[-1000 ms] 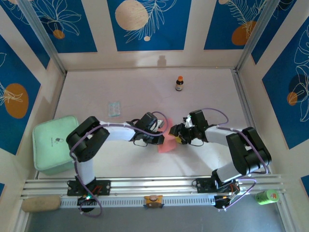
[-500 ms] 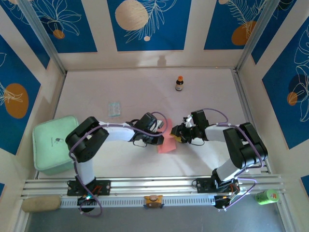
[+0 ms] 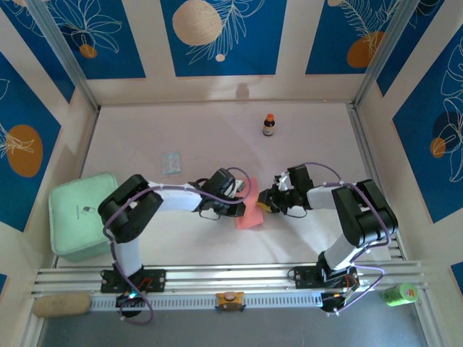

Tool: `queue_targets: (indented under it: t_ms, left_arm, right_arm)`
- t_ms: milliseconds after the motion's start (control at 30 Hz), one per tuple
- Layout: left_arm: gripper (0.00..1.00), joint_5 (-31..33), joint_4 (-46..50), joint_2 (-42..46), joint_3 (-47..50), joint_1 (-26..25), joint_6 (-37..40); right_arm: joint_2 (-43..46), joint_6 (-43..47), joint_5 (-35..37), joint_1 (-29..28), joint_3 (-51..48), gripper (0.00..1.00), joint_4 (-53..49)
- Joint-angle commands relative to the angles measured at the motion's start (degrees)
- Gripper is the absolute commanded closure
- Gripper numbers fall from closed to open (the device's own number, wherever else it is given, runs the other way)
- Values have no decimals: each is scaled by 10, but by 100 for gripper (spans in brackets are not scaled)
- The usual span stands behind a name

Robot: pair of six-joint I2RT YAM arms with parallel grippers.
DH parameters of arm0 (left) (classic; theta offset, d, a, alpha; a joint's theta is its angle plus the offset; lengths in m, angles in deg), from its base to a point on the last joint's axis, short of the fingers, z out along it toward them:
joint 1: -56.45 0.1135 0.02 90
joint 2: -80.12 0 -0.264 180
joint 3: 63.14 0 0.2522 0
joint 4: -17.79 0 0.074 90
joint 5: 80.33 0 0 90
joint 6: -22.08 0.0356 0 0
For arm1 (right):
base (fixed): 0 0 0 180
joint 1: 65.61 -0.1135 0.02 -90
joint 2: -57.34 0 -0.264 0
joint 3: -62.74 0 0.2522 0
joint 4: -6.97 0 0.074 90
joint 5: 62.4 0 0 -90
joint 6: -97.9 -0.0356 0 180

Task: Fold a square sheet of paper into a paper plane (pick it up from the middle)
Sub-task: Turn over the paper at the center of the table.

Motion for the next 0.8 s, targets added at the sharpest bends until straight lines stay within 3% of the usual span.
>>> queue_targets:
  t_ms: [0, 500, 767]
  left_arm:
    - [97, -11, 17, 20, 2, 3, -3]
    - [88, -6, 15, 40, 7, 3, -9]
    - [80, 46, 30, 97, 27, 3, -3]
  right_arm:
    - [-15, 20, -6, 2, 6, 79, 13]
    - [-18, 40, -11, 2, 23, 91, 3]
    - [36, 54, 14, 0, 31, 95, -43]
